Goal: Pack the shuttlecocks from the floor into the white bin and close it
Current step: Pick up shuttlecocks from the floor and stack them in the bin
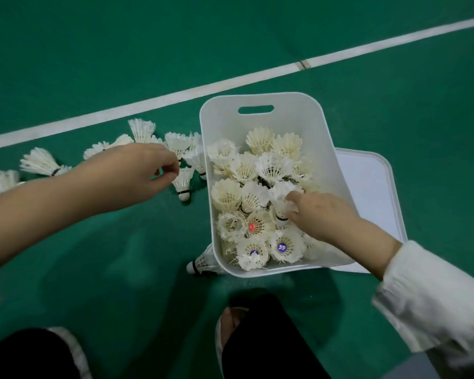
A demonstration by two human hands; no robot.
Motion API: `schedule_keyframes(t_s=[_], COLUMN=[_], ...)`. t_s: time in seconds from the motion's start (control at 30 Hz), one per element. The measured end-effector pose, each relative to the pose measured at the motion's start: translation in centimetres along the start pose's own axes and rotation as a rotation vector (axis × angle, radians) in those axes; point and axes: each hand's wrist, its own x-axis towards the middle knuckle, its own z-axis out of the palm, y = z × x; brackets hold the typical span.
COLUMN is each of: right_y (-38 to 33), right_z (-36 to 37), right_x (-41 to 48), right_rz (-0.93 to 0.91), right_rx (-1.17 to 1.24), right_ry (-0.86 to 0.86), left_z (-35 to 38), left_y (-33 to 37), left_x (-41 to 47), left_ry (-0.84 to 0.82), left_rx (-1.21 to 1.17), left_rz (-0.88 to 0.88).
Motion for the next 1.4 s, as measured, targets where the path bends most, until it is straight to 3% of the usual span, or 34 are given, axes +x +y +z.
schedule_keyframes(t_s=[0.13, 0.3, 0.43, 0.5, 0.7, 0.87, 0.97, 1.2, 1.27, 1.33, 1.4], right_y=[-1.8, -8.3, -14.4, -16.8, -20.7, -21.0, -21.0, -22.9, -23.1, -23.5, -24.1], right_z=[-4.9, -9.9, -8.3, -4.8, 4.6, 8.5, 8.8, 6.8, 6.3, 5.8, 5.5], right_x=[-2.3, -5.2, -3.8, -2.1, 0.7, 3.1, 3.9, 4.7, 5.4, 5.9, 5.8], right_rz=[-0.051, -0.347, -0.548, -0.576, -0.421, -0.274, -0.235, -0.144, -0.050, 0.109, 0.206], right_rx=[-0.152, -0.172, -0.146, -0.194, -0.419, -0.641, -0.584, -0.103, 0.350, 1.059, 1.503], right_ry=[0.022, 0.225, 0.227, 0.149, -0.198, -0.300, -0.312, -0.190, -0.140, -0.225, -0.343], left_z=[-2.6, -4.7, -3.3, -1.4, 5.3, 9.0, 10.4, 12.2, 12.5, 12.4, 12.3], left_y=[-0.6, -2.5, -5.1, -6.7, -10.4, -12.5, -13.1, -12.4, -11.7, -10.8, -10.0], left_x=[-1.2, -3.3, -5.7, -7.0, -10.3, -11.1, -11.1, -11.0, -11.4, -11.8, -12.0], left_ry=[-0.085, -0.096, -0.046, -0.013, -0.008, -0.040, -0.022, 0.021, 0.047, 0.068, 0.093], left_rx=[0.046, 0.086, 0.068, 0.046, -0.108, -0.210, -0.256, -0.364, -0.460, -0.553, -0.606], left_rz=[0.055, 0.099, 0.062, 0.029, -0.124, -0.190, -0.196, -0.245, -0.265, -0.268, -0.249])
